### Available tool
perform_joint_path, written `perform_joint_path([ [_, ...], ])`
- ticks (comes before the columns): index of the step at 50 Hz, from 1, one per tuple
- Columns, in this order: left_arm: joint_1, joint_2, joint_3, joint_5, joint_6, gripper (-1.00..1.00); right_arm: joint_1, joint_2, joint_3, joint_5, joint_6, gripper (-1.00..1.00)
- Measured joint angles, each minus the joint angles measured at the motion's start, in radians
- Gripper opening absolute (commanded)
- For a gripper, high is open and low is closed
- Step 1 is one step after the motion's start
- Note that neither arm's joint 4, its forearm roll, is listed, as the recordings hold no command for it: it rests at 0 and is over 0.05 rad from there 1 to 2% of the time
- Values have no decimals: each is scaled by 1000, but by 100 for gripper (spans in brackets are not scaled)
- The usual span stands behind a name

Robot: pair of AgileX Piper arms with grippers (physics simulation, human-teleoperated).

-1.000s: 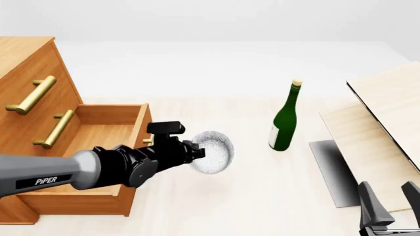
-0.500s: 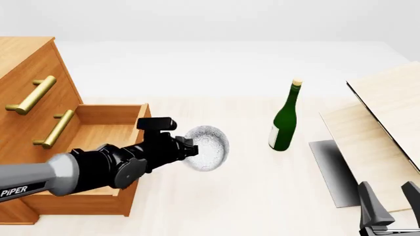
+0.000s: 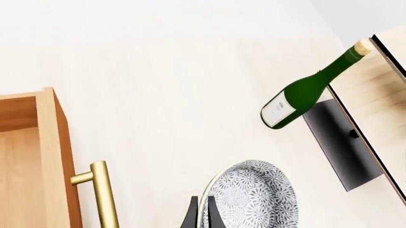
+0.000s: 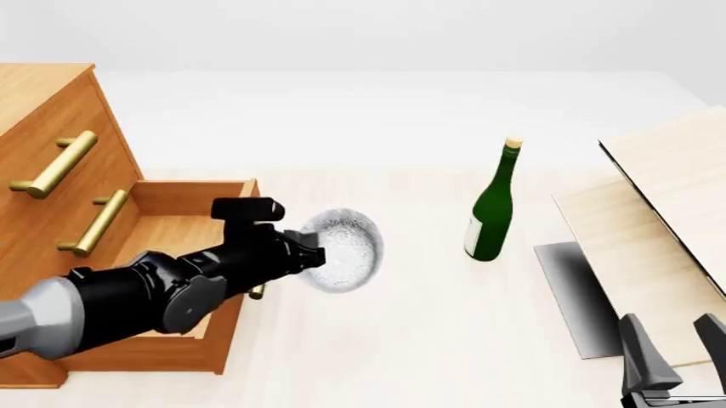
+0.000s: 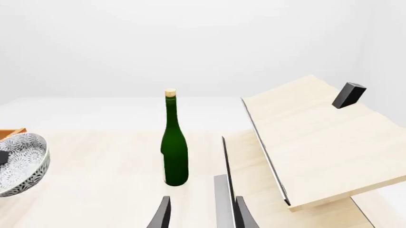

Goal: Put the bowl in the bottom drawer of the cabinet and close it.

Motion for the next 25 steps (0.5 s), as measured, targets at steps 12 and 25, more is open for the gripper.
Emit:
perform_joint_path([
  [12,18,-65,25,19,17,-100,0,0,0,0,0,100],
  [25,42,-132,49,44,37,-100,0,0,0,0,0,100],
])
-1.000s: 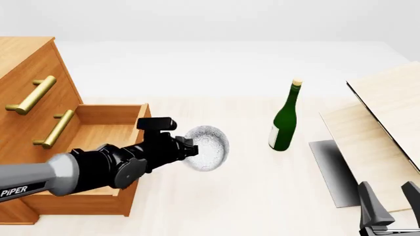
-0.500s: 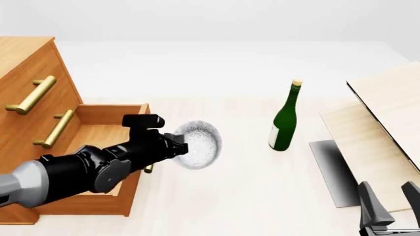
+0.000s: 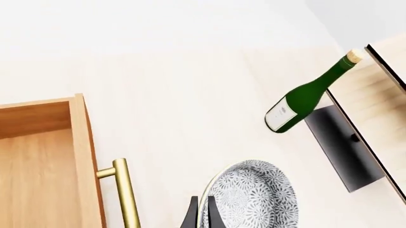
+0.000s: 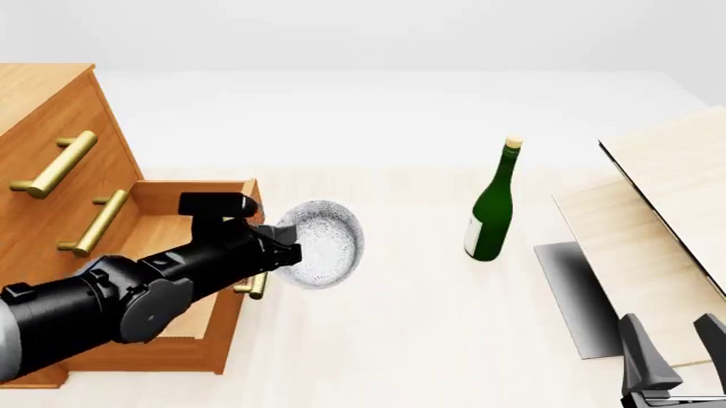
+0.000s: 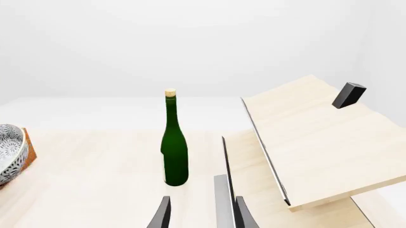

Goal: Put the bowl in the bottom drawer of the cabinet and close it.

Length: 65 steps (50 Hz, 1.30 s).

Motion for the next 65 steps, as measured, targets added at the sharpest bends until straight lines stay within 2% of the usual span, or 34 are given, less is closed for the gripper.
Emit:
perform_joint_path([
  [32,77,-189,44,77,66,-100,0,0,0,0,0,100],
  [65,241,-306,79,111,139,-100,0,-1,0,0,0,100],
])
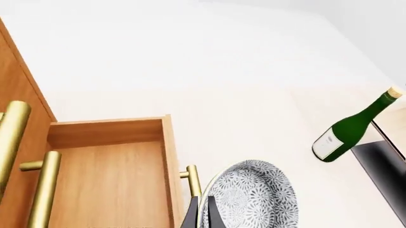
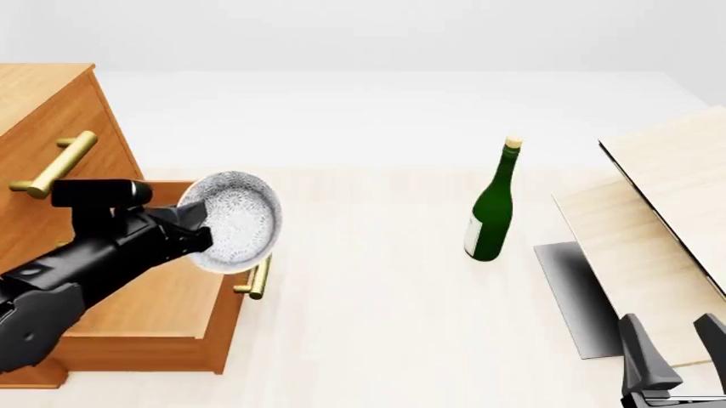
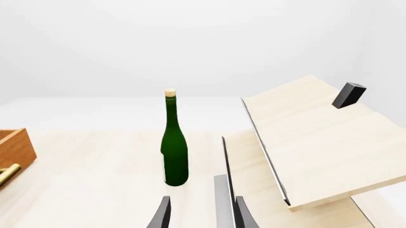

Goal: Put the bowl in the bottom drawer of the cabinet and close it.

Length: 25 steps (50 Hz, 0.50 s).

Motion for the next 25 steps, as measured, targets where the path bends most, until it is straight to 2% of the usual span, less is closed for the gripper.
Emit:
perform_joint_path([
  [25,131,7,28,-27,32,-100,0,0,0,0,0,100],
])
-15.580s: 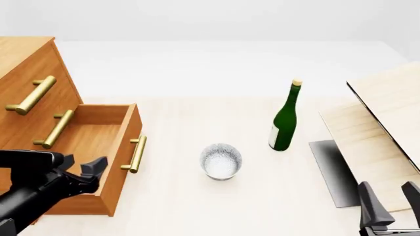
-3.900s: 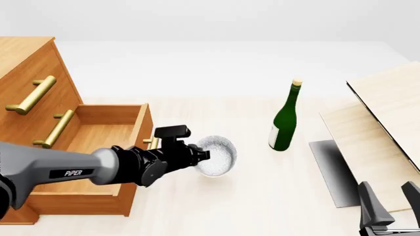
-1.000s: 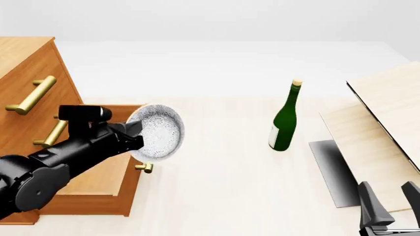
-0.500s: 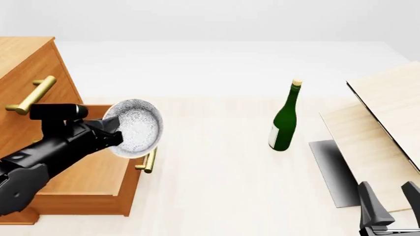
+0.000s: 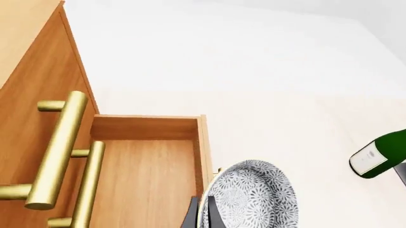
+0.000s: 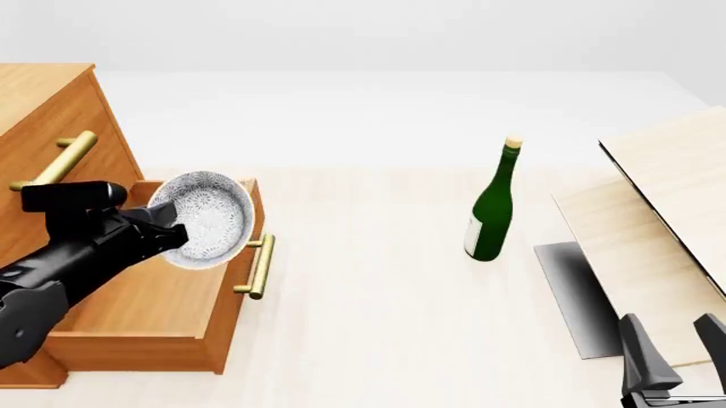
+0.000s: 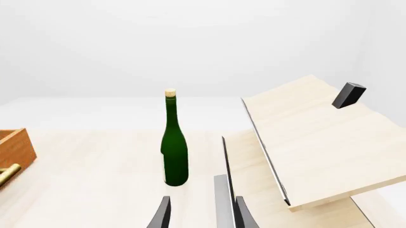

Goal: Put the bowl in the bottom drawer of the cabinet and close it.

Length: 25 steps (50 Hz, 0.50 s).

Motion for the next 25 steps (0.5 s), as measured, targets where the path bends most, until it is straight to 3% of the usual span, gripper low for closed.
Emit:
perform_joint_path([
  [25,117,48,41,-61,28,-100,0,0,0,0,0,100],
])
